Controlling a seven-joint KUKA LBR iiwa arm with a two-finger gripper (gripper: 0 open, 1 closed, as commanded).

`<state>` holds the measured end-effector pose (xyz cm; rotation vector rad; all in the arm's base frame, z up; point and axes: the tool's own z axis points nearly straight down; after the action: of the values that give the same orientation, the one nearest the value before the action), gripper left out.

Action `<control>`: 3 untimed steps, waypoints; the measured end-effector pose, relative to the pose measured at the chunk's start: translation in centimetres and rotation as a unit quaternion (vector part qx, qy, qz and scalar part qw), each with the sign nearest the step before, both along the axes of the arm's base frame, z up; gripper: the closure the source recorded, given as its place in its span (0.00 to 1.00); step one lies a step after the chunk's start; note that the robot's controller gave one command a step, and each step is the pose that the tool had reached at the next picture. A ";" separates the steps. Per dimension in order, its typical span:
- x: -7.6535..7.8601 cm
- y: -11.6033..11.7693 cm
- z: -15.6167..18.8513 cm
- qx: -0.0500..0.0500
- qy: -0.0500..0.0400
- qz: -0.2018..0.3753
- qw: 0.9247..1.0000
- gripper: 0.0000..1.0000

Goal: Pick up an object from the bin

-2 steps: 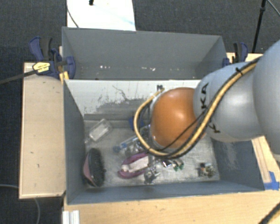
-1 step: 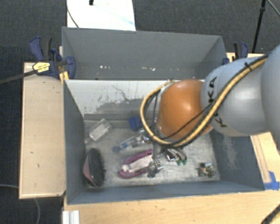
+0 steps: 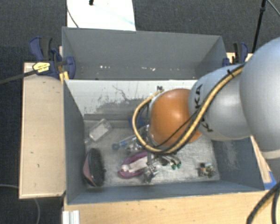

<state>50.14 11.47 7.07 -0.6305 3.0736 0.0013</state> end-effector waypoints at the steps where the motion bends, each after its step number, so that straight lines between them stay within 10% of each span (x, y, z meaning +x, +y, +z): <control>1: 0.1 0.0 0.1 0.000 0.000 -0.004 1.000 0.00; 2: 0.2 0.0 0.3 0.001 -0.002 -0.006 1.000 1.00; 3: 0.4 0.1 5.1 0.000 -0.001 -0.011 1.000 1.00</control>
Offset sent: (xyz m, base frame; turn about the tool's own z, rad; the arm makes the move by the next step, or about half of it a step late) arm 0.0000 0.0000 0.0000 0.0000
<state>50.53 11.52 12.13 -0.5959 3.0778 0.0007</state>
